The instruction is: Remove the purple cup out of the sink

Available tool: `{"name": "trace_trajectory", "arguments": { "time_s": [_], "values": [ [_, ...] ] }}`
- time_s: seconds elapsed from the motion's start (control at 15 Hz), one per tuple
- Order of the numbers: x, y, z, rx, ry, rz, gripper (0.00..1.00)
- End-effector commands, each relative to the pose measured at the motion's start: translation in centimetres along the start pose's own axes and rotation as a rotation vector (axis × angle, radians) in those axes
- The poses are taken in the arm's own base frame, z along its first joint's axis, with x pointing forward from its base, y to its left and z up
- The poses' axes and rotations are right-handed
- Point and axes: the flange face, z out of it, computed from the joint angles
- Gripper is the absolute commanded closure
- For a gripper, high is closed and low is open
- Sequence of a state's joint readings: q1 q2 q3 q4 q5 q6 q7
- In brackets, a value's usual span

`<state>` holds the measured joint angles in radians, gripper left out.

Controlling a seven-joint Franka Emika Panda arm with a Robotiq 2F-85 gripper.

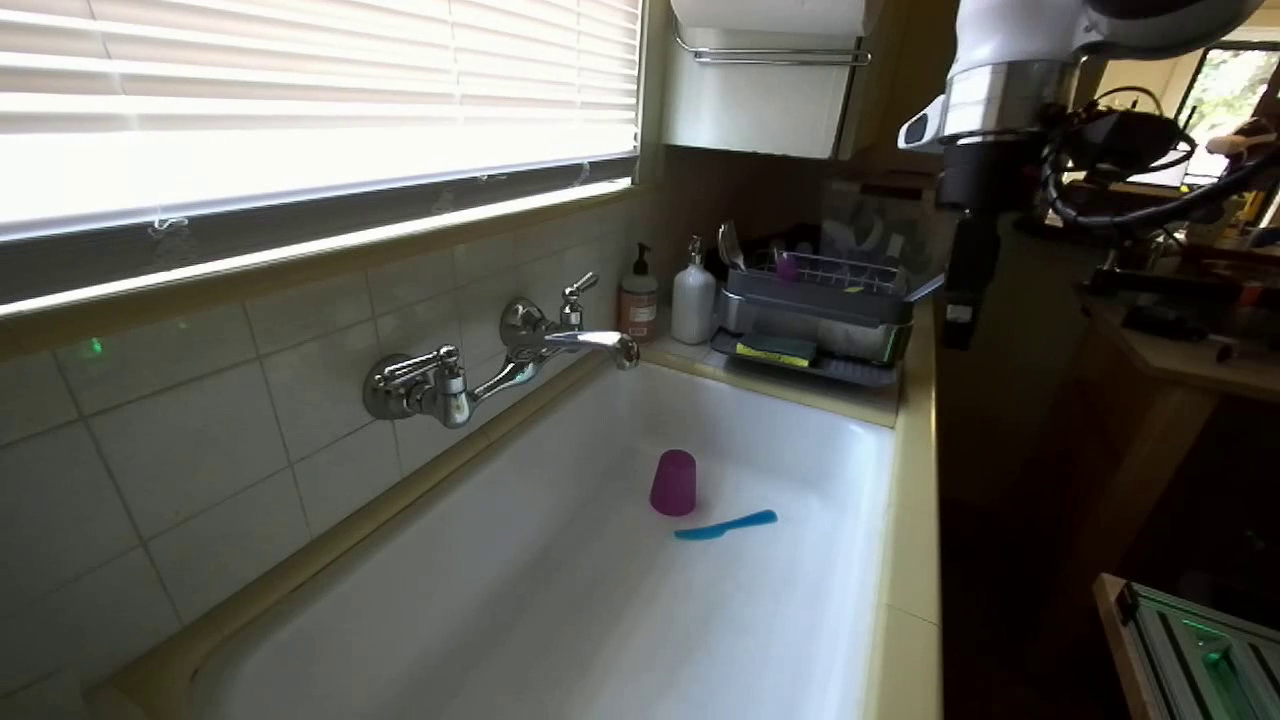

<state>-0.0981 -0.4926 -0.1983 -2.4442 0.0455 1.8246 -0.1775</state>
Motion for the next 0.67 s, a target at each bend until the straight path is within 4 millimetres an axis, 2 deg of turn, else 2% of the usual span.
{"name": "trace_trajectory", "arguments": {
  "time_s": [0.0, 0.2, 0.27, 0.33, 0.4, 0.6],
  "values": [
    [3.6, 1.5, 1.3, -0.02, 0.066, 0.026, 0.0],
    [6.2, 1.8, 2.6, -0.055, 0.112, 0.024, 0.0],
    [6.7, 1.6, 3.5, -0.052, 0.036, 0.002, 0.0],
    [6.9, 1.5, 4.0, -0.066, -0.002, -0.007, 0.0],
    [5.5, 1.5, 3.1, -0.051, 0.067, 0.014, 0.0],
    [6.8, 1.4, 4.3, -0.061, 0.029, 0.007, 0.0]
  ]
}}
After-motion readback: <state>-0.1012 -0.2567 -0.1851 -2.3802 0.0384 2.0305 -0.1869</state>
